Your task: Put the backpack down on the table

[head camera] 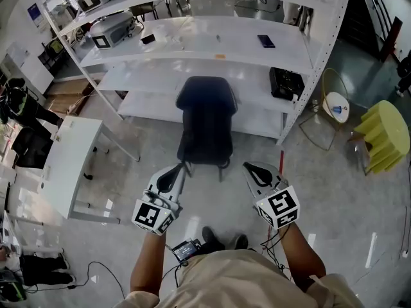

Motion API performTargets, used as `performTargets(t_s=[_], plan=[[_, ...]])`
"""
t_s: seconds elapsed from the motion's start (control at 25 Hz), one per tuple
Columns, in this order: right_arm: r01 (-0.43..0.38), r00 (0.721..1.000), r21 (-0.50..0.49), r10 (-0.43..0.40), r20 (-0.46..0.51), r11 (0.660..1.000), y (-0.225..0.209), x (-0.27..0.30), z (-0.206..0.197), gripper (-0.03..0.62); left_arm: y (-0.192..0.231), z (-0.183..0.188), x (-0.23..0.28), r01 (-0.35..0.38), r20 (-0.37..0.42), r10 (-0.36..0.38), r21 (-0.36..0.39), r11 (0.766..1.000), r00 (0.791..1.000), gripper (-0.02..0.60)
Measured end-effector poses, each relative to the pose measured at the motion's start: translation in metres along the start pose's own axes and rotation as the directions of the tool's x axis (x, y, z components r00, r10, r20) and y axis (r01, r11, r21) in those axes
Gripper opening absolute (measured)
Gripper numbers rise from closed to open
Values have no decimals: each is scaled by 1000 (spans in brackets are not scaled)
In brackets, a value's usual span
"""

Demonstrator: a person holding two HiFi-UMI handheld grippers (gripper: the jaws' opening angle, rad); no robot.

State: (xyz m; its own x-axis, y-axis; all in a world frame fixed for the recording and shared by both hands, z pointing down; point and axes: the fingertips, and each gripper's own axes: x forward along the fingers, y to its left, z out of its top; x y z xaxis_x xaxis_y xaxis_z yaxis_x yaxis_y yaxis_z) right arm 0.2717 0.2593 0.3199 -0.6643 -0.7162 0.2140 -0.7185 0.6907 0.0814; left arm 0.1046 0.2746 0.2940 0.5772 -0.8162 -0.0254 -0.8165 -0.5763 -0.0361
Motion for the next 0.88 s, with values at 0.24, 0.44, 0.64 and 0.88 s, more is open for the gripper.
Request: performTargets(t_s=[0.24, 0.44, 0.64, 0.88], plan=[[23, 1000, 13, -23, -15, 1000, -1, 26, 3, 26, 27, -5, 6, 20, -6, -20, -19, 1000, 1000, 14], [60, 998, 15, -59, -31, 998, -1, 51, 5, 26, 58, -9, 11, 50, 6, -50, -34, 998, 999, 14], [105, 994, 9, -104, -36, 994, 0, 71, 12, 26, 86, -10, 19, 91, 22, -90, -38, 995, 996, 14], [115, 992, 8, -115, -49, 993, -1, 97, 17, 26, 109, -10, 33, 109, 43, -106, -62, 992, 993, 14]])
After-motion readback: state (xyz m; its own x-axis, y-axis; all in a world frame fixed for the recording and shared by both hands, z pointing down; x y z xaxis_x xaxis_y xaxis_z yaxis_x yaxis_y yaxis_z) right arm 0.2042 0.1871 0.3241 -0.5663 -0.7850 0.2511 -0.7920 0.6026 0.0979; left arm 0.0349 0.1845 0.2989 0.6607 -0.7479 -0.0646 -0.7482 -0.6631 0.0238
